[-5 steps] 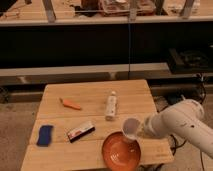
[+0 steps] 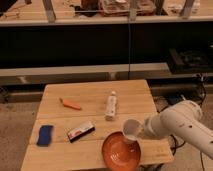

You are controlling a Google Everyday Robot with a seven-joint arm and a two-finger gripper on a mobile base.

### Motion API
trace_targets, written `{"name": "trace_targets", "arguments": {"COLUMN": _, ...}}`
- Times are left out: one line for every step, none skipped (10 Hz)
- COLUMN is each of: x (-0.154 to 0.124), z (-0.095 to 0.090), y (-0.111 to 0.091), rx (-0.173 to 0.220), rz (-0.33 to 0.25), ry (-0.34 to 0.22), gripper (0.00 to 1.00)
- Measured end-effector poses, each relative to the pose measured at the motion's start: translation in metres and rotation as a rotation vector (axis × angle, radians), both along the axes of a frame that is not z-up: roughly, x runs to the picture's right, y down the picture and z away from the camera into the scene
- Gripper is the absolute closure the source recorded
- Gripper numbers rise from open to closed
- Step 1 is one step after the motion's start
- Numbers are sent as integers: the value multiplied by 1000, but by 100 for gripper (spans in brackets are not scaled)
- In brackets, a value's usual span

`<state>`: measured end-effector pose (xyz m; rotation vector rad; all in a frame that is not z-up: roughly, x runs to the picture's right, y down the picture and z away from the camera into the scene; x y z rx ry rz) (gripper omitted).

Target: Place the ceramic cup in the ceramic bowl

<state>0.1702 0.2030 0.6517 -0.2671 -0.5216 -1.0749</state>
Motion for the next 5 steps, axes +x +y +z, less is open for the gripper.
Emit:
{"name": "trace_targets", "arguments": {"x": 1, "z": 2, "y": 1, "rx": -2, "rz": 0, "ry": 2, "gripper": 84}}
{"name": "trace_targets", "arguments": {"x": 3, "z": 4, "y": 3, "rx": -4, "rz": -1, "ry": 3, "gripper": 84}}
{"name": "trace_targets", "arguments": {"x": 4, "z": 6, "y": 5, "rx": -7, "rz": -2, "ry": 5, "gripper": 84}}
{"name": "trace_targets", "arguments": {"x": 4, "z": 8, "y": 6, "rx": -8, "rz": -5, "ry": 4, "gripper": 84}}
{"name": "trace_targets", "arguments": {"x": 3, "z": 10, "y": 7, "rx": -9, "rz": -8, "ry": 2, "gripper": 84}}
